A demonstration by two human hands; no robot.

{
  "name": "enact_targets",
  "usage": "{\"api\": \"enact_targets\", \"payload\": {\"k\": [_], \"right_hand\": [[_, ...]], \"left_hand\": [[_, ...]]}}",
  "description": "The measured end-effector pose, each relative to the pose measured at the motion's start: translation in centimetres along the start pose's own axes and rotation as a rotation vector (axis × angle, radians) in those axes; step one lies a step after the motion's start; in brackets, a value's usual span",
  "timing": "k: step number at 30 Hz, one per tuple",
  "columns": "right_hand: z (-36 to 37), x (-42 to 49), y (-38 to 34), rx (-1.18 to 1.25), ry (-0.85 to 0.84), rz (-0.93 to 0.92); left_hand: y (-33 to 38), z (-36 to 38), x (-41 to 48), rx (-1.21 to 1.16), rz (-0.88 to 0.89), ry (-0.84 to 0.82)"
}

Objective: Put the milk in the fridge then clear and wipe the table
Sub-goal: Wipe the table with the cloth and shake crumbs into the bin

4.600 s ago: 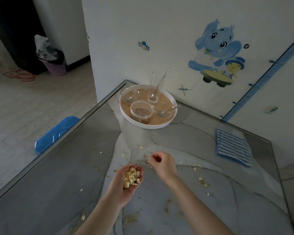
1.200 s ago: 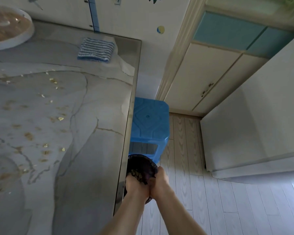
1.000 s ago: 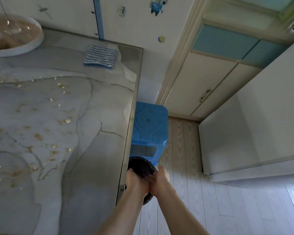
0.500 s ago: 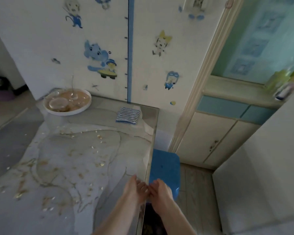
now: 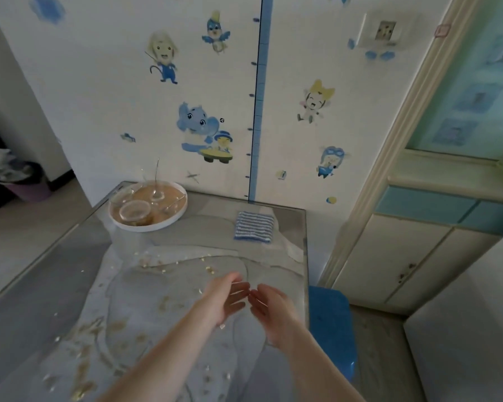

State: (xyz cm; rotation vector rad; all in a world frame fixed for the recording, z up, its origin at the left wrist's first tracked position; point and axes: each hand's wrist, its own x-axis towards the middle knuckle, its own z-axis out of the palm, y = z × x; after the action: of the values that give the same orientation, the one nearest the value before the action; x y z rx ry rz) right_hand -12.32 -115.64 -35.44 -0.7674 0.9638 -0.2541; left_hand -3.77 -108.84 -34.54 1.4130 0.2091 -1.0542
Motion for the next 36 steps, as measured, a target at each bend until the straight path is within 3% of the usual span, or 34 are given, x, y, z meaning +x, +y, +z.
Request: {"api": "enact_targets", "payload": {"k": [8,13,18,22,24,26,29,36], "right_hand": [[5.6,7.7,0.1,-0.277,0.110,-0.229],[4.8,14.2,-0.6,-0.533,0.249,-0.358],[1.9,22.6,-1.9,-0.906,0.261,-0.531],[0.3,28.2,-3.7,-1.280,0.236,-0.685],[0.1,31.3,-4.6,-1.420,0.214,-0.731],[0.1,34.1,-4.8,-1.495,0.173,-0.727],[0.2,36.7,-4.5,-1.574,0.188,-0.736],[0.0,35.2,-1.5,-1.659,0.227,-0.938]], "left_hand": [[7.4,-4.8,8.3,0.542,0.391,-0.085],[8.6,-5.7,15.8,1.064,0.627,-0.083],[8.8,-5.0,24.0,1.411,0.789,-0.138],[8.7,-4.2,29.5,1.546,0.949,-0.223],[8.5,-3.4,32.2,1.697,0.967,-0.247],[8.3,-2.9,34.3,1.846,0.877,-0.269],[7.8,-2.9,36.3,1.899,0.798,-0.295],[5.9,-5.1,34.4,1.719,0.961,-0.291]]}}
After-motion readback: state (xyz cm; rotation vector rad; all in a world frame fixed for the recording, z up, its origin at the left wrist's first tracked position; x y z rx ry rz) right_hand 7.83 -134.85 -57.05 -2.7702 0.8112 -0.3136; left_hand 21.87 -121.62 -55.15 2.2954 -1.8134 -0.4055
